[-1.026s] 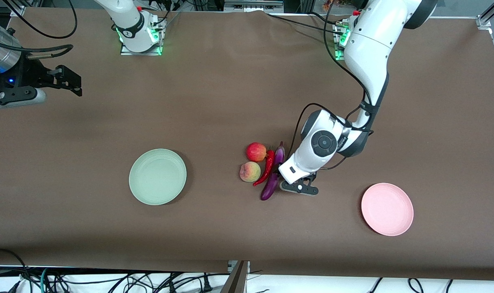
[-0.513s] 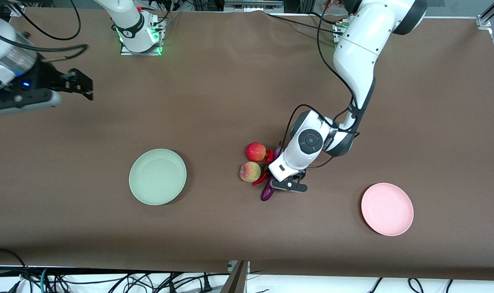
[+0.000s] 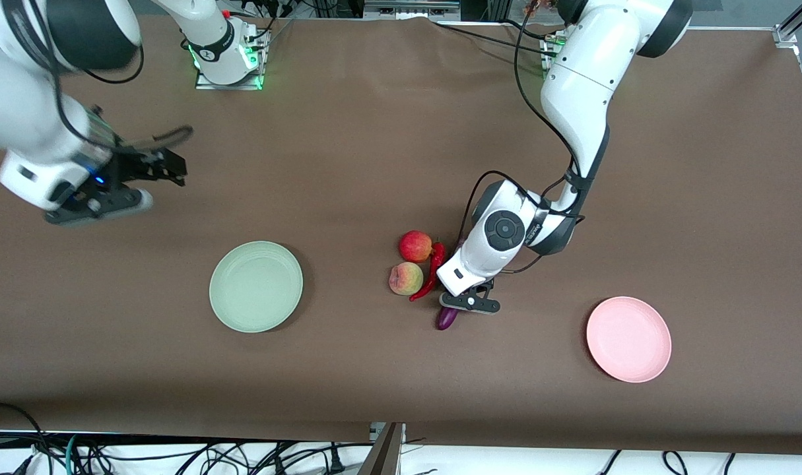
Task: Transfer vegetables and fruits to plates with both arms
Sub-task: 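Lift the eggplant with the left gripper while the right gripper reaches out, then lower the eggplant onto the pink plate while the right gripper grasps the apple, then move the left gripper to the red chili while the right gripper lifts the apple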
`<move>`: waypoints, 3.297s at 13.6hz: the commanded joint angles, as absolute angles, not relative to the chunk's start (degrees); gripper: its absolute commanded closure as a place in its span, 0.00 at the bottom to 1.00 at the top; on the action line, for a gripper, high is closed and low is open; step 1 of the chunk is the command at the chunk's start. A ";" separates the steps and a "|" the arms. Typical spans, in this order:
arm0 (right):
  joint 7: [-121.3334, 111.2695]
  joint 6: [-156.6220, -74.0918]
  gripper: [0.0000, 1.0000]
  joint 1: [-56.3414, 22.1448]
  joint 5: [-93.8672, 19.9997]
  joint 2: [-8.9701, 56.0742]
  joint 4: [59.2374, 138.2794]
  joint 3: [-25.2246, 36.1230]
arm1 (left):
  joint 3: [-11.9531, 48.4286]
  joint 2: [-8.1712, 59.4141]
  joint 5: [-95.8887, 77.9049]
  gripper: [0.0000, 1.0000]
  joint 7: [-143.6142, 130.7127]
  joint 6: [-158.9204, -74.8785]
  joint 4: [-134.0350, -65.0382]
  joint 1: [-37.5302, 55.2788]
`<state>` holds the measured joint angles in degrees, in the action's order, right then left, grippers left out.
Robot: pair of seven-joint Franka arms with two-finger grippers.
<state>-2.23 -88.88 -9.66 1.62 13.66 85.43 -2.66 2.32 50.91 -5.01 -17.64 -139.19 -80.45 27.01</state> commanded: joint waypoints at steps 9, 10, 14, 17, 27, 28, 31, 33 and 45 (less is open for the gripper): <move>19.03 -95.24 0.00 -17.90 -10.98 19.77 83.32 -2.73 | -5.10 43.42 4.92 1.00 -17.32 -131.84 -79.10 18.30; 25.34 -97.45 0.00 -21.41 -10.90 20.91 83.32 -2.72 | -5.18 43.42 5.18 1.00 -17.31 -131.92 -79.01 16.28; 48.38 -113.34 0.00 -34.51 -10.20 27.75 83.23 -2.72 | -5.89 44.03 4.40 1.00 -13.90 -132.54 -79.19 8.72; 59.22 -127.75 0.00 -40.68 -8.97 35.13 82.79 -2.29 | -5.10 46.22 1.77 1.00 -9.42 -132.71 -79.19 4.22; 66.27 -138.16 0.00 -45.26 2.02 45.78 81.14 -0.97 | -5.01 49.04 0.79 0.00 -9.23 -133.67 -78.93 4.48; 66.27 -138.34 0.00 -45.26 2.02 46.84 79.64 -0.71 | -5.01 48.96 0.79 0.00 -9.40 -134.99 -78.93 4.40; 66.27 -138.78 0.00 -45.35 2.20 49.39 77.43 0.09 | -4.83 48.52 -0.43 0.00 -9.67 -134.48 -76.22 4.83; 66.27 -139.57 0.00 -45.53 2.20 49.83 77.52 0.09 | -4.14 48.25 -2.10 0.00 -9.84 -131.50 -74.37 5.62; 65.83 -141.24 0.21 -45.44 2.99 50.54 77.52 0.44 | -3.52 49.30 -8.44 0.00 -10.19 -128.85 -72.86 16.52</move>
<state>65.21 -141.21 -44.92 1.79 49.61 78.93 -0.05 -2.85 49.32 -6.81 -10.78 -129.04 -72.50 15.41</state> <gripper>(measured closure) 0.128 0.000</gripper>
